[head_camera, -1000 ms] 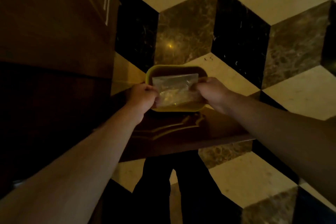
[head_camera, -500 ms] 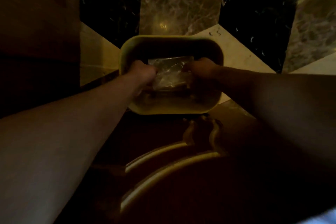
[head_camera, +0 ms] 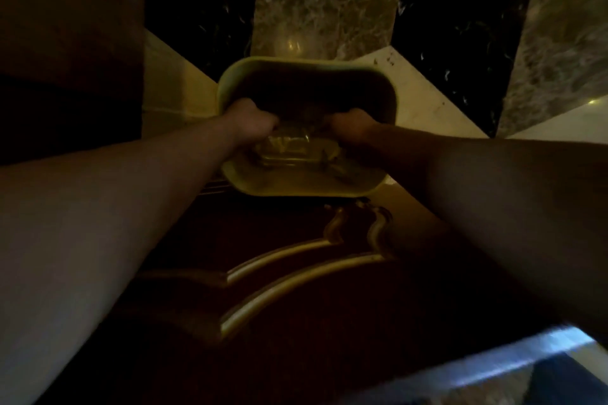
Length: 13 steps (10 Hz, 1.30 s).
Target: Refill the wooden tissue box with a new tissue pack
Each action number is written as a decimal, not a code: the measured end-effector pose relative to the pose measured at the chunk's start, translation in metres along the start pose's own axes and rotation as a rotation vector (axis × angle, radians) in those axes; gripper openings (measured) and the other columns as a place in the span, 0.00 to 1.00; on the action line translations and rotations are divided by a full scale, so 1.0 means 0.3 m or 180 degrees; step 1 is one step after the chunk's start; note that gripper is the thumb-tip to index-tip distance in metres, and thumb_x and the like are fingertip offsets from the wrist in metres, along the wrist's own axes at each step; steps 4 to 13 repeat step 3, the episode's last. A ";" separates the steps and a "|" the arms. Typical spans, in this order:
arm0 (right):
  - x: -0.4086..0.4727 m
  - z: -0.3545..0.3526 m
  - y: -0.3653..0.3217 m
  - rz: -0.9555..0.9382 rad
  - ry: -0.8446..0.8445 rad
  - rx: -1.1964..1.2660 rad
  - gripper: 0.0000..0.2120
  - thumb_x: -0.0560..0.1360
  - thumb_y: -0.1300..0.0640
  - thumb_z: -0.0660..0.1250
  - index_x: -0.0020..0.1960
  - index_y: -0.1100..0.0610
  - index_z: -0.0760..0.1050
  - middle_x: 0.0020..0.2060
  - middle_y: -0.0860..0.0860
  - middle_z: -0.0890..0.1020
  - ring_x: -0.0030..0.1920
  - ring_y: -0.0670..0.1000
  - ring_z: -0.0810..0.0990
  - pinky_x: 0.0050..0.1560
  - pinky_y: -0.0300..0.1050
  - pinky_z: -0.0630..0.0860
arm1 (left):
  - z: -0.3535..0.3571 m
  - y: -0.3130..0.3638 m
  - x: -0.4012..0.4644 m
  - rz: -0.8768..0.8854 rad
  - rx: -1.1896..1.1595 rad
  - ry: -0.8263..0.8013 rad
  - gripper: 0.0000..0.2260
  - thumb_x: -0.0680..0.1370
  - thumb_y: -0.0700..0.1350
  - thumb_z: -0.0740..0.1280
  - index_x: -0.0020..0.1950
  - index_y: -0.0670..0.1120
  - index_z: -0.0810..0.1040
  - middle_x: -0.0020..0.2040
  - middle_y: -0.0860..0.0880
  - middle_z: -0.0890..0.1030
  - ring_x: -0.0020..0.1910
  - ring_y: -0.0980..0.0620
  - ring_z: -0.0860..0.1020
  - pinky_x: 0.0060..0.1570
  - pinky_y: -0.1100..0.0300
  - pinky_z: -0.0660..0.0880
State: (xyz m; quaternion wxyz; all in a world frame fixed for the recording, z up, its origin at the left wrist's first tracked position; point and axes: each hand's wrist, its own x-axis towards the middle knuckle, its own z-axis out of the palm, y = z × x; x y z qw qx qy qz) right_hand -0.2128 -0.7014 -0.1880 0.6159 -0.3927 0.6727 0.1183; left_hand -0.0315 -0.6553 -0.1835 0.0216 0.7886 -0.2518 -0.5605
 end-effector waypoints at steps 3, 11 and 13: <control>-0.370 -0.120 -0.161 -0.0293 0.0188 -0.0659 0.12 0.80 0.52 0.65 0.58 0.57 0.80 0.52 0.57 0.84 0.50 0.58 0.84 0.57 0.56 0.81 | -0.208 0.173 -0.324 0.0308 0.0071 0.0131 0.04 0.78 0.46 0.67 0.49 0.47 0.77 0.42 0.47 0.77 0.41 0.49 0.77 0.34 0.58 0.70; -0.370 -0.120 -0.161 -0.0293 0.0188 -0.0659 0.12 0.80 0.52 0.65 0.58 0.57 0.80 0.52 0.57 0.84 0.50 0.58 0.84 0.57 0.56 0.81 | -0.208 0.173 -0.324 0.0308 0.0071 0.0131 0.04 0.78 0.46 0.67 0.49 0.47 0.77 0.42 0.47 0.77 0.41 0.49 0.77 0.34 0.58 0.70; -0.370 -0.120 -0.161 -0.0293 0.0188 -0.0659 0.12 0.80 0.52 0.65 0.58 0.57 0.80 0.52 0.57 0.84 0.50 0.58 0.84 0.57 0.56 0.81 | -0.208 0.173 -0.324 0.0308 0.0071 0.0131 0.04 0.78 0.46 0.67 0.49 0.47 0.77 0.42 0.47 0.77 0.41 0.49 0.77 0.34 0.58 0.70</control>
